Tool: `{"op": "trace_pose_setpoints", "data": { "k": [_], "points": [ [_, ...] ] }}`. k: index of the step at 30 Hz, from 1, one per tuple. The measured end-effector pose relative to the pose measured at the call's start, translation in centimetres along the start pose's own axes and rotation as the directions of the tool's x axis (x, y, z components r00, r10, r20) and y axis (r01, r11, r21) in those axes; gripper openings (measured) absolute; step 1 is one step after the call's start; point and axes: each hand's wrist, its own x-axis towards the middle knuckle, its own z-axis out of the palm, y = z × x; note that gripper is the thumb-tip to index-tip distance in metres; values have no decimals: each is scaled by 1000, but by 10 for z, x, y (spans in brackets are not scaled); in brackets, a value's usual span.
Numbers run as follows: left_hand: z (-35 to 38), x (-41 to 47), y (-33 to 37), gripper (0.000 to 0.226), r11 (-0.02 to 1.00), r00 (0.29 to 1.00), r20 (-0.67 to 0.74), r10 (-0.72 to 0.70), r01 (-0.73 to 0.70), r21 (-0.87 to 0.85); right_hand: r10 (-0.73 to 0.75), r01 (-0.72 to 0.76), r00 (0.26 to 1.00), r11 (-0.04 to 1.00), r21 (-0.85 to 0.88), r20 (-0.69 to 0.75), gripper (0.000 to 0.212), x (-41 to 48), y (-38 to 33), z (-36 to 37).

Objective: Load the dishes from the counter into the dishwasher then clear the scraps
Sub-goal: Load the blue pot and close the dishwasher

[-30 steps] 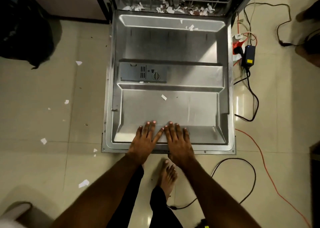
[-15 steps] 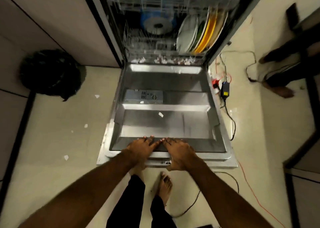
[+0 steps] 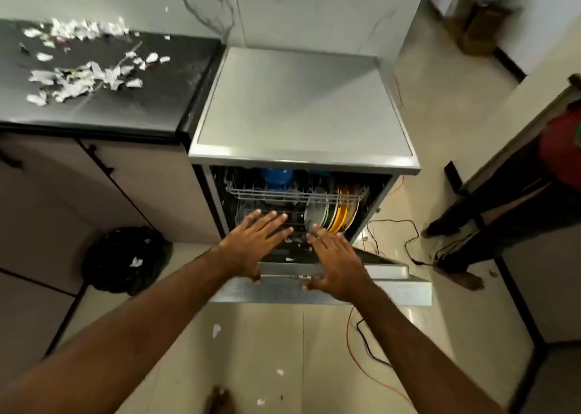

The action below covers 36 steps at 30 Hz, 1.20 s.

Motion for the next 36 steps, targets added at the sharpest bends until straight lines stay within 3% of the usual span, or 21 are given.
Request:
{"op": "trace_pose_setpoints", "data": {
  "k": [4, 7, 12, 15, 18, 21, 24, 29, 32, 36],
  "points": [
    [-36, 23, -39, 149, 983, 954, -244, -176, 183, 6, 118, -129, 970, 991, -39, -214, 122, 43, 1, -45],
    [-57, 48, -64, 151, 956, 916, -273, -293, 290, -52, 161, -187, 946, 980, -65, -280, 119, 83, 4, -71],
    [-76, 94, -96, 132, 897, 875, -204, -438, 413, -155, 190, -197, 979, 975, -106, -77, 134, 138, 20, -99],
    [-79, 114, -108, 106, 890, 894, -92, -439, 419, -179, 224, -226, 974, 959, -168, -35, 144, 150, 19, -107],
    [-83, 123, -116, 82, 897, 913, -19, -406, 395, -197, 204, -233, 970, 930, -286, -129, 121, 159, 8, -113],
    [-92, 125, -120, 82, 905, 923, 26, -383, 381, -189, 161, -232, 963, 903, -361, -218, 77, 170, 2, -118],
    [-111, 122, -125, 75, 940, 948, 43, -315, 318, -125, 172, -253, 960, 876, -411, -223, 52, 179, -2, -120],
    [-122, 121, -130, 41, 973, 973, -14, -229, 230, 38, 165, -241, 967, 844, -480, -196, 45, 193, 1, -120],
    [-115, 120, -127, 45, 971, 970, -67, -232, 235, 43, 141, -230, 968, 823, -519, -206, 44, 190, 1, -119],
    [-124, 121, -128, 47, 974, 974, -24, -227, 228, 21, 158, -240, 966, 838, -490, -203, 42, 193, -2, -125]
  ]
}}
